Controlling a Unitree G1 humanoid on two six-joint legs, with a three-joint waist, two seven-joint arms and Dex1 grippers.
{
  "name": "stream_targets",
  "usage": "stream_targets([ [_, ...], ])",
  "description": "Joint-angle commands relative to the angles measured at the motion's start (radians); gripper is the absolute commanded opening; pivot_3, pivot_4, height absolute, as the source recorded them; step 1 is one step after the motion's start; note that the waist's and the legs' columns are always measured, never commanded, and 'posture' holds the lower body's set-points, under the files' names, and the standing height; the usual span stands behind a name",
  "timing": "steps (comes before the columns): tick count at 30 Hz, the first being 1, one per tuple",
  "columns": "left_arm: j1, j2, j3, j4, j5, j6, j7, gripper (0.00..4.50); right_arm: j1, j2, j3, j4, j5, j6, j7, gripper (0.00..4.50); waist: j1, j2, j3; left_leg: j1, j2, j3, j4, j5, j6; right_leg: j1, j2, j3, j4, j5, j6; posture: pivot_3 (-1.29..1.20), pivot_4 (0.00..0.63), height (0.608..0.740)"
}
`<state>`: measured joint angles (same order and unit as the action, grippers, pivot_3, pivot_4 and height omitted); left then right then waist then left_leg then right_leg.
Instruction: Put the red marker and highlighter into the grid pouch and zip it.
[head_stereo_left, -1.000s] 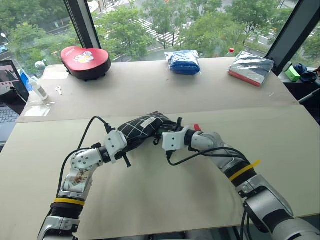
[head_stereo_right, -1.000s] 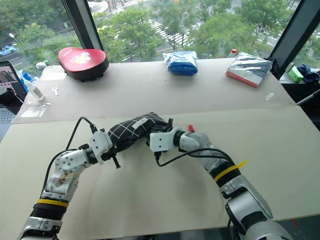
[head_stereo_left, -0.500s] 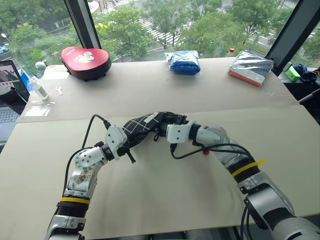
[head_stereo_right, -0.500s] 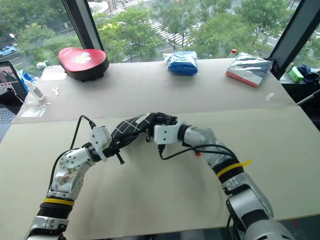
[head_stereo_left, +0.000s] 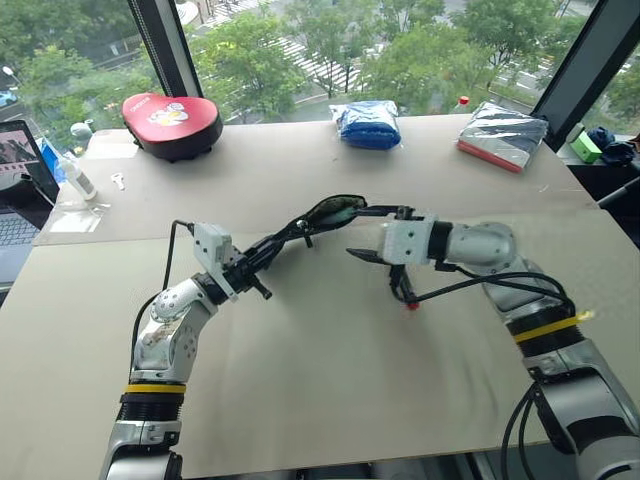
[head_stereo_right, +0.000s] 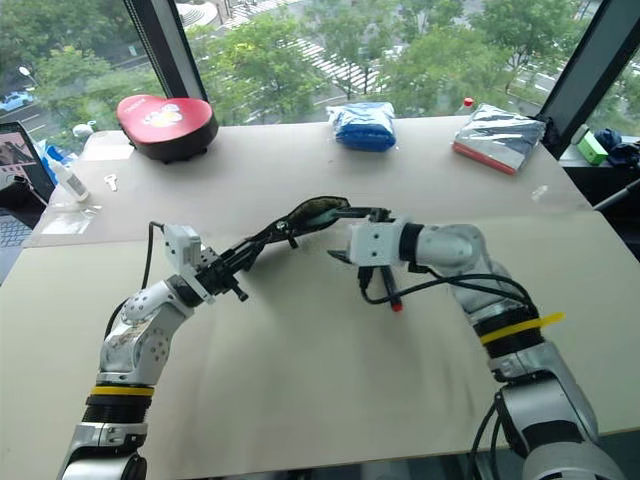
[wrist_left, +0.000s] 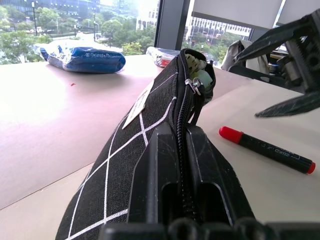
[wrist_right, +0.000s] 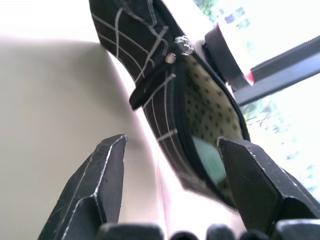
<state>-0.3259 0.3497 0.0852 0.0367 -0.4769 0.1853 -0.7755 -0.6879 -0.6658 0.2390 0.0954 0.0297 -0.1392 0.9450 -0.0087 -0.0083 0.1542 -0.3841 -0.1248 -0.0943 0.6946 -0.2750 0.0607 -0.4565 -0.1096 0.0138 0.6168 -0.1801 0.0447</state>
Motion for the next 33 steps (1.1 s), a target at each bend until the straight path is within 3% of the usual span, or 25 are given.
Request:
stream_targets([
  [1,-0.006,0.020,-0.001,-0.050,0.007,-0.004,-0.011,0.00,0.037,-0.064,-0.131,-0.186,0.243,0.342,0.079,3.24,0.005,0.000,0.000,0.000,0.000,0.000,0.000,0.000,0.000,0.000,0.000,0.000,0.000,0.000,0.000,0.00,0.150,0.740],
  [6,0.014,0.039,-0.020,-0.067,0.029,-0.014,-0.023,0.00,0.131,-0.135,-0.166,-0.321,0.286,0.744,-0.005,3.24,0.012,0.000,0.000,0.000,0.000,0.000,0.000,0.000,0.001,0.000,-0.001,0.000,-0.001,0.000,-0.001,0.00,0.150,0.740],
  [9,0.027,0.045,-0.024,-0.079,0.036,-0.019,-0.024,0.00,0.204,-0.054,-0.223,-0.448,0.376,1.076,-0.160,3.24,0.014,0.000,0.000,0.000,0.001,0.000,0.000,0.000,0.001,0.000,-0.001,0.000,-0.001,0.001,-0.001,0.00,0.150,0.740],
  [11,0.033,0.046,-0.028,-0.086,0.038,-0.019,-0.026,0.00,0.247,-0.027,-0.224,-0.505,0.374,1.160,-0.224,3.24,0.016,0.000,0.000,-0.001,0.001,0.000,0.000,0.000,0.001,-0.001,-0.002,0.001,-0.001,0.001,-0.001,0.00,0.150,0.740],
  [23,0.044,0.053,-0.070,-0.101,0.076,-0.036,-0.064,0.00,0.348,-0.004,-0.121,-0.502,0.251,1.134,-0.392,3.24,0.021,0.000,0.000,0.000,0.000,0.000,0.001,0.000,0.001,0.001,-0.002,0.000,-0.001,0.001,-0.001,0.00,0.150,0.740],
  [33,0.055,0.048,-0.068,-0.108,0.077,-0.034,-0.073,0.00,0.334,0.044,-0.210,-0.458,0.309,1.136,-0.388,3.24,0.021,0.000,0.000,0.000,0.000,0.000,0.001,0.000,0.001,0.001,-0.002,0.000,-0.001,0.001,-0.001,0.00,0.150,0.740],
])
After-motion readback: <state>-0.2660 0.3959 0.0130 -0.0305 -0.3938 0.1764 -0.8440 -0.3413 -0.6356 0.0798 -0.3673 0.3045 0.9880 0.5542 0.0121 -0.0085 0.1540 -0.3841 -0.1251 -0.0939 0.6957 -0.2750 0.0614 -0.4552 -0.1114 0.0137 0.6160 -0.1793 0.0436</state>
